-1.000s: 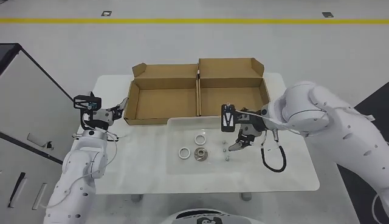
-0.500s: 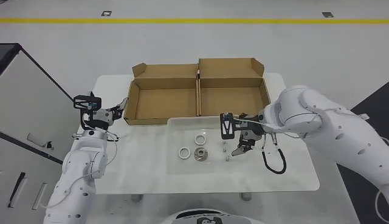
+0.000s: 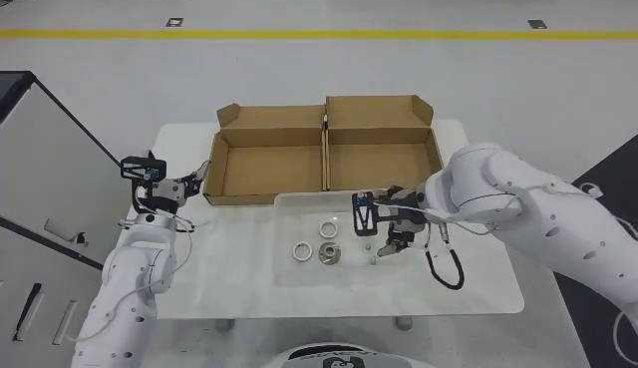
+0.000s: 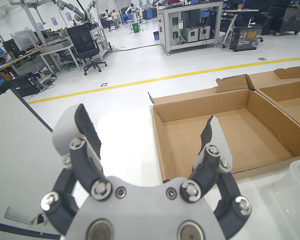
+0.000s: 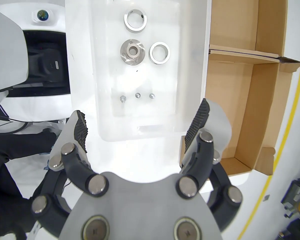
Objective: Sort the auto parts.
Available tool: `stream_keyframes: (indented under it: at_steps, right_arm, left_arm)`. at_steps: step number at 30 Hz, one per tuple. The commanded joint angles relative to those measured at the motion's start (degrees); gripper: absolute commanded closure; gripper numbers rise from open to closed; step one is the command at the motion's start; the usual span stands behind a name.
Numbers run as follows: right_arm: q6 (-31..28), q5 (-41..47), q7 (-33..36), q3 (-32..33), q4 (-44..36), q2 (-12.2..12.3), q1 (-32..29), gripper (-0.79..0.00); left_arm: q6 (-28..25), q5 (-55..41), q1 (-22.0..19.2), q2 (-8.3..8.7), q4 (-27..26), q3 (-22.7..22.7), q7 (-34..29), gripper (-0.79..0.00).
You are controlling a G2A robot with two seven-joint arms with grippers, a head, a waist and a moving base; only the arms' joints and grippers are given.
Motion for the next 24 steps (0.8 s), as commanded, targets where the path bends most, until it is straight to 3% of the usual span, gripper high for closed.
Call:
stream_keyframes:
  at_steps: [1,11,18,24]
  right_arm:
    - [1.21,0.36,1.22,-3.24,0.7,-0.7,2.64,-0.785]
    - [3.98,7.01,3.99,-18.85,10.13,-6.43,15.02,-0.785]
    - [4.25,8.84,4.26,-23.07,15.35,-9.66,17.4,-0.785]
    - [4.49,7.58,4.5,-23.07,17.59,-11.4,16.21,-0.563]
  left_arm:
    - [0.0,0.0,0.0,0.0,0.0,0.0,0.0,-0.785]
    - [0.0,0.0,0.0,0.0,0.0,0.0,0.0,-0.785]
    - [0.0,0.0,0.0,0.0,0.0,0.0,0.0,-0.785]
    - [0.0,0.0,0.0,0.0,0.0,0.0,0.0,-0.785]
